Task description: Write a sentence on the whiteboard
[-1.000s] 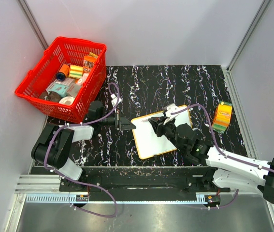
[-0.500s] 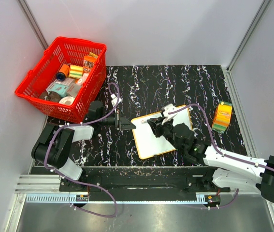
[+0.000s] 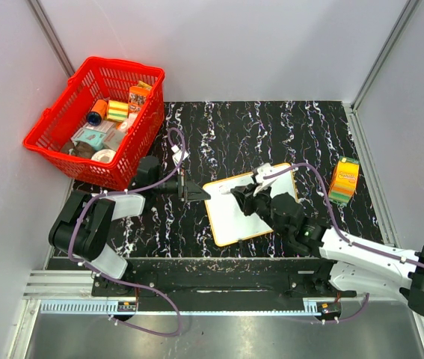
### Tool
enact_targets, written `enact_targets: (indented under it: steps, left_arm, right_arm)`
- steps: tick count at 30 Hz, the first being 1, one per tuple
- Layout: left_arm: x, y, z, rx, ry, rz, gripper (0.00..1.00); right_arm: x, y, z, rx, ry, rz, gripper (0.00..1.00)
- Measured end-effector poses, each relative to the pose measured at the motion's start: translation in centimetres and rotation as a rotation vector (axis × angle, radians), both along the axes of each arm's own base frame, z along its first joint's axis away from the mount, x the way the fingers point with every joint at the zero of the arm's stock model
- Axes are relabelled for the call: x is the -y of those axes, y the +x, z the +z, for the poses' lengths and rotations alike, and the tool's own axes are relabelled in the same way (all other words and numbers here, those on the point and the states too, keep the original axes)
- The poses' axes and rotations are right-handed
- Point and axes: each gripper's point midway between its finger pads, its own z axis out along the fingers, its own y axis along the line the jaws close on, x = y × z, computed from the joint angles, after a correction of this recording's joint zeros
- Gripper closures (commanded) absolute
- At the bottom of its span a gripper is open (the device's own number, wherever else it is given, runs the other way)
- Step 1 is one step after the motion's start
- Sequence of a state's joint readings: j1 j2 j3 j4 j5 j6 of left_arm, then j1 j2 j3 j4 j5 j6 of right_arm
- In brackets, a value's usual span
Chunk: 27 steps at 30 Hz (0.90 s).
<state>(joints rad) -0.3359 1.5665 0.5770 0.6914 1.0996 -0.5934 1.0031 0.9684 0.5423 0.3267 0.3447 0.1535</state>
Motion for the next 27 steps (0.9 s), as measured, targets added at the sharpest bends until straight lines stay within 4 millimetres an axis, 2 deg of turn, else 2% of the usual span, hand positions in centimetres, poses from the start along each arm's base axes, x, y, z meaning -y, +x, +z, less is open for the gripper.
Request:
enact_targets:
  steps: [12, 15, 21, 24, 27]
  left_arm:
    - [0.0, 0.0, 0.0, 0.001, -0.001, -0.001, 1.0]
    - [0.1, 0.0, 0.0, 0.004, -0.001, -0.002, 1.0]
    - [0.1, 0.0, 0.1, 0.006, -0.002, -0.003, 1.0]
    - [0.1, 0.0, 0.1, 0.007, -0.002, -0.003, 1.0]
    - [0.1, 0.0, 0.1, 0.006, -0.002, -0.003, 1.0]
  right_arm:
    - [0.5, -1.2, -1.3, -0.037, -0.02, 0.038, 1.0]
    - [0.7, -1.4, -0.6, -0.03, 0.005, 0.039, 1.0]
    - [0.9, -1.4, 2.1, 0.024, 0.09, 0.031, 1.0]
    - [0.8, -0.9, 2.3, 0.037, 0.099, 0.013, 1.0]
    - [0.5, -0.3, 1.7, 0.033, 0.082, -0.004, 1.0]
